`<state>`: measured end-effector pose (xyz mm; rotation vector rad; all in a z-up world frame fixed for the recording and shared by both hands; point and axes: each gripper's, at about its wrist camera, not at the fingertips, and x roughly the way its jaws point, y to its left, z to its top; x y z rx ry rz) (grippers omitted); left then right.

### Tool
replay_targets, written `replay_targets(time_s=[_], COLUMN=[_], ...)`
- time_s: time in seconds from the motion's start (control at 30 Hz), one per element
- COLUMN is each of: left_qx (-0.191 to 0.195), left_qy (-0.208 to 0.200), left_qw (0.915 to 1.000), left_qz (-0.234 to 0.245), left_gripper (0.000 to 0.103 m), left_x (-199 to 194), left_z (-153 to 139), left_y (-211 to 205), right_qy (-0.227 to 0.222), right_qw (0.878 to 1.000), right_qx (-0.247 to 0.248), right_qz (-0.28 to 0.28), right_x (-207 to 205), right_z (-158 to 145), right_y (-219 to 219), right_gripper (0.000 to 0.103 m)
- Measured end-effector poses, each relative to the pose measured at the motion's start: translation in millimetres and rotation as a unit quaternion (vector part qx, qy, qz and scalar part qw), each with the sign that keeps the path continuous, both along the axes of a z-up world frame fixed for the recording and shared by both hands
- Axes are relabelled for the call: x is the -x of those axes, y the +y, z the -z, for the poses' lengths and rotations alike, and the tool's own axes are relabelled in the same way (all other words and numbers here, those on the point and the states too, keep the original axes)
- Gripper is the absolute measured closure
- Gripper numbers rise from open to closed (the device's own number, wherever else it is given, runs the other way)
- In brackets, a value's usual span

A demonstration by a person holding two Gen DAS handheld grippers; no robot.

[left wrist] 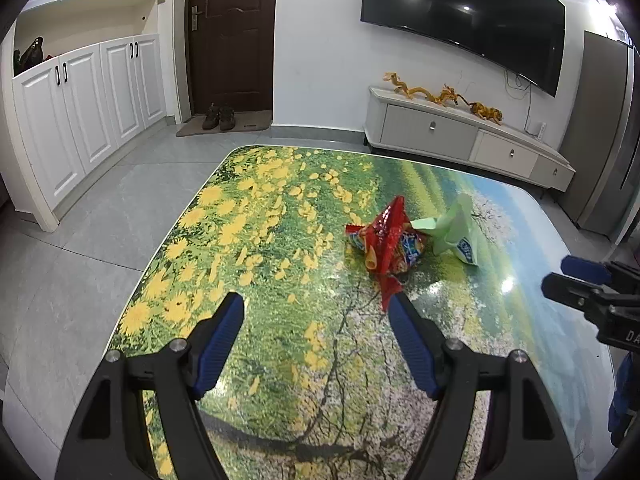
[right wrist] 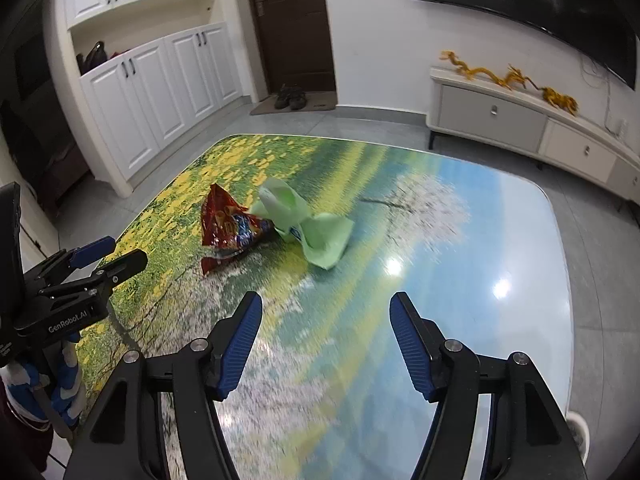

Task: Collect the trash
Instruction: 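Move both open grippers back over the last trash on the table, then grasp the red snack bag with the left gripper while the right grasps the green bag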

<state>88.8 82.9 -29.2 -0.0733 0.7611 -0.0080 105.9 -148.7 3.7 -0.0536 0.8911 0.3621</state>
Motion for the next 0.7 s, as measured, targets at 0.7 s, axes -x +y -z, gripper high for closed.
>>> replay_targets(time_s=[0.7], left_qx=[0.012], left_qy=[0.006], left_qw=[0.9867], left_qz=[0.162], left_gripper=[0.028], left_x=[-82], left_z=[11], left_y=[-19], right_qy=[0.012], right_qw=[0.995], right_qx=[0.040], right_qz=[-0.092], right_x=[-93], right_z=[35], right_y=[50], right_gripper=[0.037])
